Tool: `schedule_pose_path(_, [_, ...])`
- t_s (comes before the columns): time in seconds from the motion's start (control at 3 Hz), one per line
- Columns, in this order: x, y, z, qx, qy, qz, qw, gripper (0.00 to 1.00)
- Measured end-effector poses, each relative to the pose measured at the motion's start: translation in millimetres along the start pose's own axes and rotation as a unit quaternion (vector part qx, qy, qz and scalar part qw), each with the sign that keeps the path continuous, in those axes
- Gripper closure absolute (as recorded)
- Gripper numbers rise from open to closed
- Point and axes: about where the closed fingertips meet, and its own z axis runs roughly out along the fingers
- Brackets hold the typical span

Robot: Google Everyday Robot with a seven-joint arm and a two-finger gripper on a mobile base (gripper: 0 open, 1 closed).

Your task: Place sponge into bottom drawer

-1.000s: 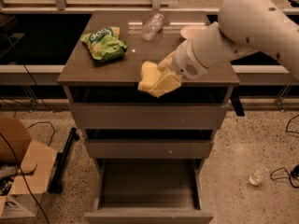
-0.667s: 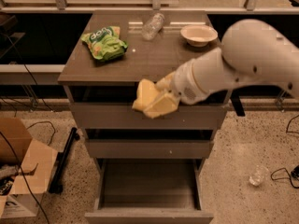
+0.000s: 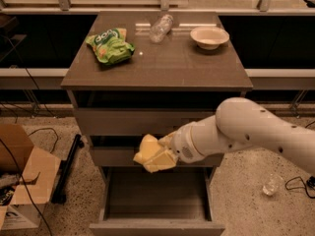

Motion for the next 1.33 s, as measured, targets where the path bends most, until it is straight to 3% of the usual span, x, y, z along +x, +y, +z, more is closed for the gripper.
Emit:
schedule_pose_path(0.33, [58.1, -5.2, 42.8, -0.014, -0.003, 0.055, 0.9984, 1.00])
schedule_pose_path(1.0, [63.1, -8.3, 50.7, 0.000, 0.019, 0.058, 0.9982, 1.00])
schedule_pose_path(1.33, [94.4, -23.8, 70.8, 0.014, 0.031, 0.074, 0.9967, 1.00])
